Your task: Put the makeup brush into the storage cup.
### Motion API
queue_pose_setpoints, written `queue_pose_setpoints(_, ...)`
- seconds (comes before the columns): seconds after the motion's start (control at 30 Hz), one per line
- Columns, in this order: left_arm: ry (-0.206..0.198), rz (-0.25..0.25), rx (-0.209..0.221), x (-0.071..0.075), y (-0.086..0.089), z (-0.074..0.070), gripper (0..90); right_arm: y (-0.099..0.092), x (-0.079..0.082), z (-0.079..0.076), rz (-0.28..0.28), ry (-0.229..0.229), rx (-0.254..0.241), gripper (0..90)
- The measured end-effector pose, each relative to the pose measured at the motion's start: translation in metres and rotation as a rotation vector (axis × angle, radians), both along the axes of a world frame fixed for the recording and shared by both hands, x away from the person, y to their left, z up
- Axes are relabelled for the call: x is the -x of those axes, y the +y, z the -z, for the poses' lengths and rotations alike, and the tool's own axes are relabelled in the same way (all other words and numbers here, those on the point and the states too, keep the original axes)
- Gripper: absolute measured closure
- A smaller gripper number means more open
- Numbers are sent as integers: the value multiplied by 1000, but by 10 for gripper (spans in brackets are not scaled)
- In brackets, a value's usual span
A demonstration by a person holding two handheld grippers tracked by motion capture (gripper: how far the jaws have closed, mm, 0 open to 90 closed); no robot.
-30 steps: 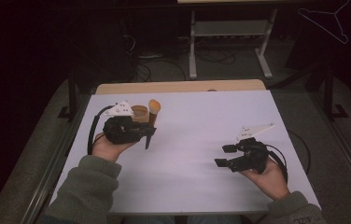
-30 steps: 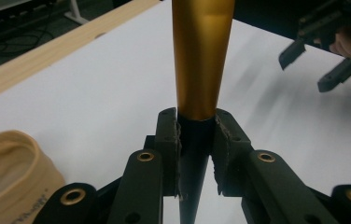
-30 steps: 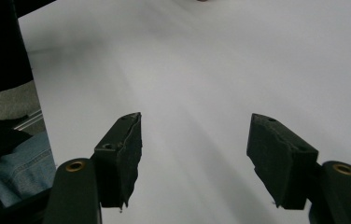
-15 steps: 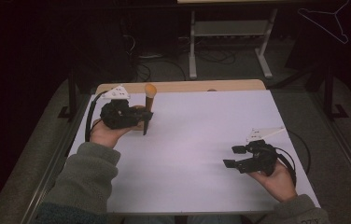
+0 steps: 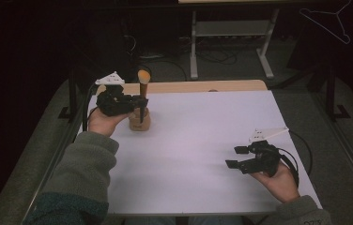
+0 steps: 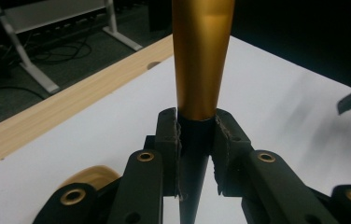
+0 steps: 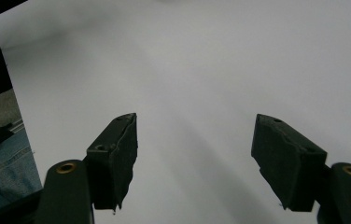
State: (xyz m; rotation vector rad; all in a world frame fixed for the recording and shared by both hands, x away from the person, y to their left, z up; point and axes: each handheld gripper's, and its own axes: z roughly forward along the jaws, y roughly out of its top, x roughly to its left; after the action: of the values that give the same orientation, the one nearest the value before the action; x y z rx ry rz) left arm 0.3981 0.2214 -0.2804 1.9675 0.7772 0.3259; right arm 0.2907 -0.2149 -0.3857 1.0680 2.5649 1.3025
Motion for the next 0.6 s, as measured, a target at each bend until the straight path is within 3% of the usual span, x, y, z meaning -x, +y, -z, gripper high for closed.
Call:
queue_pose_setpoints(0.33, -11, -59, 20, -21, 7, -7, 740, 1, -2, 1, 0, -2, -10, 297)
queue_pose_setpoints(0.5, -17, -101, -13, -32, 6, -6, 740, 2, -3, 2, -3, -3, -18, 294)
queue_pose_setpoints(0.6, -20, -137, -3, -40, 7, -3, 740, 2, -3, 4, -6, 2, -17, 294)
